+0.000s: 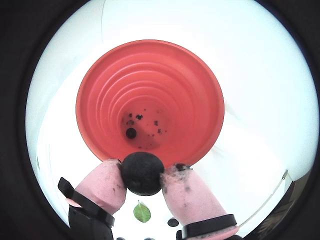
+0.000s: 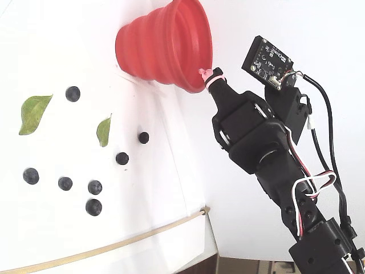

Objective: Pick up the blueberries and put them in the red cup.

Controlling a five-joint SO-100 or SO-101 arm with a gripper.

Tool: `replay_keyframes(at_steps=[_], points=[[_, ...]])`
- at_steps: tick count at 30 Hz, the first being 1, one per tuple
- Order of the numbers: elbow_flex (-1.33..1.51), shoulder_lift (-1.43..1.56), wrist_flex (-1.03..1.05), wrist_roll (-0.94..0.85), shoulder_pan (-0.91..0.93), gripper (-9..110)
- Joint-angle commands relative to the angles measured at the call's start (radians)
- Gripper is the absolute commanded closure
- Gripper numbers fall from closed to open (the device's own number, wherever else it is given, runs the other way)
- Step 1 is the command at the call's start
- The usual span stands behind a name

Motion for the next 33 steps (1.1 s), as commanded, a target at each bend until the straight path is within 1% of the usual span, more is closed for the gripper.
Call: replay_keyframes(at_steps=[1, 15, 19, 21, 33], points=[[-0.132, 0.020, -0.031, -0.012, 0.044, 89], [-0.249, -0.069, -0.038, -0.003, 0.049, 88], [-0.259, -0.080, -0.051, 0.000, 0.051, 80], [-0.261, -0.081, -0.057, 0.002, 0.051, 79], [-0.189, 0.008, -0.060, 0.017, 0.026, 80]])
